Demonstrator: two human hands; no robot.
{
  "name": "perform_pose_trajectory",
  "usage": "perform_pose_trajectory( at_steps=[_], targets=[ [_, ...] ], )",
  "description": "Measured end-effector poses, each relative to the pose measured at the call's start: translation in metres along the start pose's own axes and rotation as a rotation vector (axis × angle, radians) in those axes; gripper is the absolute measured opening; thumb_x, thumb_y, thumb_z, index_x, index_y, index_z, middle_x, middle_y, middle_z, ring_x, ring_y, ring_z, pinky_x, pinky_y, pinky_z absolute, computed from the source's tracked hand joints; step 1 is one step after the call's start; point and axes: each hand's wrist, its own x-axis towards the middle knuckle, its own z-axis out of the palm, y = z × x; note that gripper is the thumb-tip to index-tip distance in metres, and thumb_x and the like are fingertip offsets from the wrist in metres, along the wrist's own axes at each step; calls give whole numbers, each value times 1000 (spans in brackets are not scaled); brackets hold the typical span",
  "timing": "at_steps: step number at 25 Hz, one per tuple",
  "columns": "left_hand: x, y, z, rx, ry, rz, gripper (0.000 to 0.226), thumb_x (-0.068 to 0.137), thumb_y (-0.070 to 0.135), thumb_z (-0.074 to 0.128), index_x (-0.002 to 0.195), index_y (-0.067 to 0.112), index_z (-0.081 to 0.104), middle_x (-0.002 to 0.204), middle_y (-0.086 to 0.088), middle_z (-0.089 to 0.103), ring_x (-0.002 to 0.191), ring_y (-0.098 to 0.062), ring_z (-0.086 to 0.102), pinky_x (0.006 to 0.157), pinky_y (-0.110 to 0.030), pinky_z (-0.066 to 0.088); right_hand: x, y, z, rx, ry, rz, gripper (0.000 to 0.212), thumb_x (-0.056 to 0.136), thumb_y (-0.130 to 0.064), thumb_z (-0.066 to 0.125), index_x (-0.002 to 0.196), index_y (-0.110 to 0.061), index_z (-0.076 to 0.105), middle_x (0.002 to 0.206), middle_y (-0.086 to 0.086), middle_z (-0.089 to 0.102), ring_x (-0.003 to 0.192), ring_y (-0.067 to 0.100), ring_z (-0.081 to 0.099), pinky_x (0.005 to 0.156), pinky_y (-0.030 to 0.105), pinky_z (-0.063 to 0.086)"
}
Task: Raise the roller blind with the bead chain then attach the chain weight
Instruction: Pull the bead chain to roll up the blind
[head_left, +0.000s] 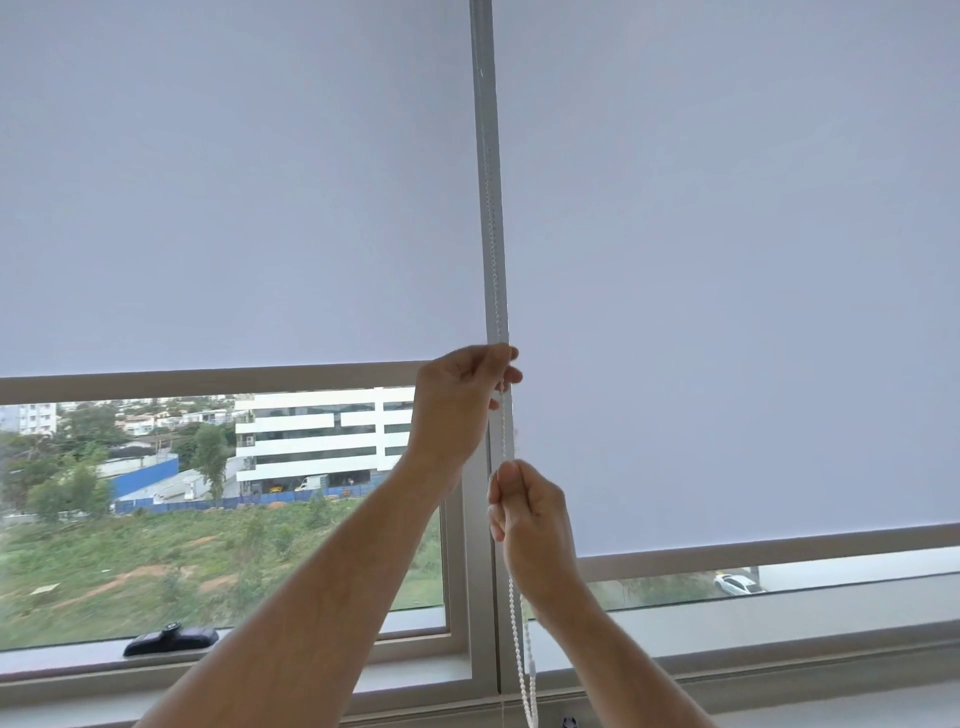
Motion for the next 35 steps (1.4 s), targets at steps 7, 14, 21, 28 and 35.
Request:
perform_pose_trajectory(
  at_steps=[7,14,21,28,35],
  targets=[
    [-16,-8,-3,25,34,6,13,92,16,65,84,13,75,57,8,68,51,-1,55,55,-12,46,6,1,-19,103,-57,109,56,97,-53,36,75,-21,76,81,6,78,80,19,69,78,35,46],
    [-43,-28,-5,45,26,29,11,89,11,67,85,15,76,58,8,70,53,3,58,58,-12,47,71,-48,-19,49,56,106,49,96,-59,40,88,-25,75,85,-1,77,80,13,68,75,39,53],
    [-61,-50,-7,91,-1,27,15,89,17,68,78,24,76,63,6,72,57,1,61,60,-13,48,110,-89,0,-22,-60,29,37,104,-30,42,83,-17,69,49,-10,57,46,6,51,62,29,46],
    [-43,-38,-42,259,-400,-82,40,79,61,62,89,26,78,92,6,78,92,-11,70,86,-31,55,80,-76,-4,-70,1,-107,39,104,-21,42,69,-18,58,45,-9,45,42,9,43,47,21,42],
    [15,15,-35,146,-116,16,27,94,42,55,93,22,73,84,5,77,84,-14,69,74,-37,54,56,-60,-6,-97,-31,-93,40,104,-19,42,67,-21,58,45,-8,47,45,10,43,53,31,42]
  ],
)
